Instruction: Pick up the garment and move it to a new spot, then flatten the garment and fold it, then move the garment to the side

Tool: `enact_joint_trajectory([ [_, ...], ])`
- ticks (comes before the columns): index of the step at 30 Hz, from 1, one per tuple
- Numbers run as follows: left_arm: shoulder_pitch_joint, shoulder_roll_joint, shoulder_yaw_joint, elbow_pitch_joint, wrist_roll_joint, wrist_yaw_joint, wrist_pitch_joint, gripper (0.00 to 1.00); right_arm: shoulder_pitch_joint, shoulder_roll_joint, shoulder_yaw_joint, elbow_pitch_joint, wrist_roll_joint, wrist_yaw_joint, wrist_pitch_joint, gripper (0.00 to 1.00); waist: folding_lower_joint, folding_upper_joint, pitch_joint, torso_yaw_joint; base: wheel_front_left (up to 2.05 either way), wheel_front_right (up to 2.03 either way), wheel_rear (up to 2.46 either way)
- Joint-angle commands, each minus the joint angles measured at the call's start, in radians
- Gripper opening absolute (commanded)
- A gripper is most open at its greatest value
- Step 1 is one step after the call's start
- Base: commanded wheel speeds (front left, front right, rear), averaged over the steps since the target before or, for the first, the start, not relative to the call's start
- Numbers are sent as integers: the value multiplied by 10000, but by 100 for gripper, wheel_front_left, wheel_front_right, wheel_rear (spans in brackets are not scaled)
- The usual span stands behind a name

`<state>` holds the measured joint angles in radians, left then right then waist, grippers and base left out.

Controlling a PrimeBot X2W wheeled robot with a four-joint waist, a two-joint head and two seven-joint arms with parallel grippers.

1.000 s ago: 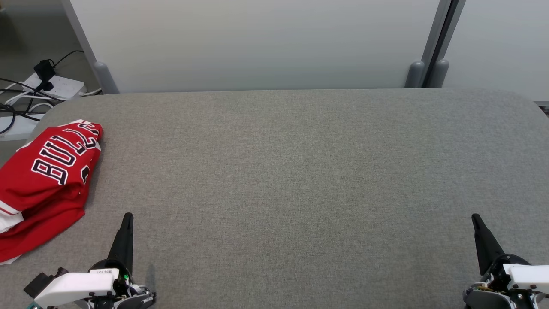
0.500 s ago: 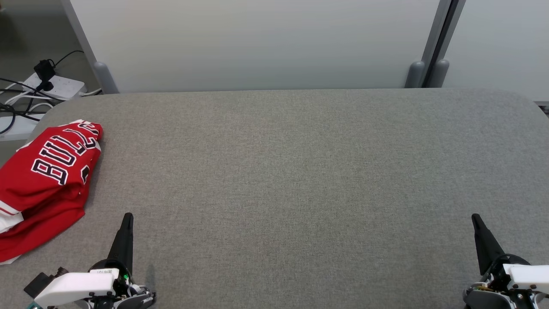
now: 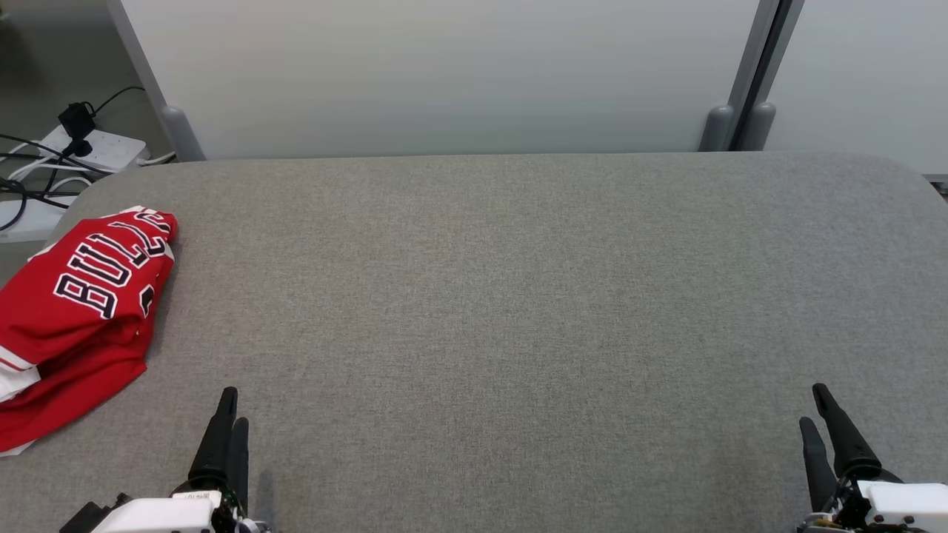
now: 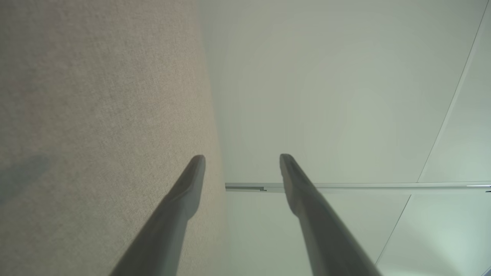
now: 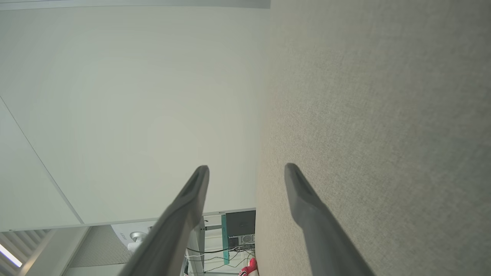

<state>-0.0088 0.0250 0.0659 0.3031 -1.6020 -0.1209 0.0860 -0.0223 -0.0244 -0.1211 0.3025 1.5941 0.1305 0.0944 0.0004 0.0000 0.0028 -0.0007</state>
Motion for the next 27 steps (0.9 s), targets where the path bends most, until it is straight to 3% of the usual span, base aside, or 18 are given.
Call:
enact_joint_trajectory([
  [1,-523,147,-13,-310,96,-18,-97,100,-363,-164,2,-364,-74,2,-108,100,-2,0,12,-2,0,0,0],
  [9,-695,227,-122,-477,353,-23,-356,100,-447,-320,143,-477,-366,2,-380,100,-4,0,27,-12,0,0,0],
  [18,-977,437,-234,-824,1830,-30,-636,100,-699,-710,386,-719,-1512,2,-718,100,-4,0,6,-24,0,0,0],
  [25,-1198,537,-393,-1098,3363,49,-871,100,-938,-950,572,-1008,-3108,2,-955,100,-4,0,-38,-43,0,0,0],
  [26,-1144,667,-704,-1159,5015,394,-1165,100,-975,-1118,830,-1171,-5188,2,-1181,100,-4,0,-77,-28,0,0,0],
  [27,-1144,667,-704,-1159,5015,394,-1165,100,-975,-1118,830,-1171,-5188,2,-1181,100,-4,0,-77,-28,0,0,0],
])
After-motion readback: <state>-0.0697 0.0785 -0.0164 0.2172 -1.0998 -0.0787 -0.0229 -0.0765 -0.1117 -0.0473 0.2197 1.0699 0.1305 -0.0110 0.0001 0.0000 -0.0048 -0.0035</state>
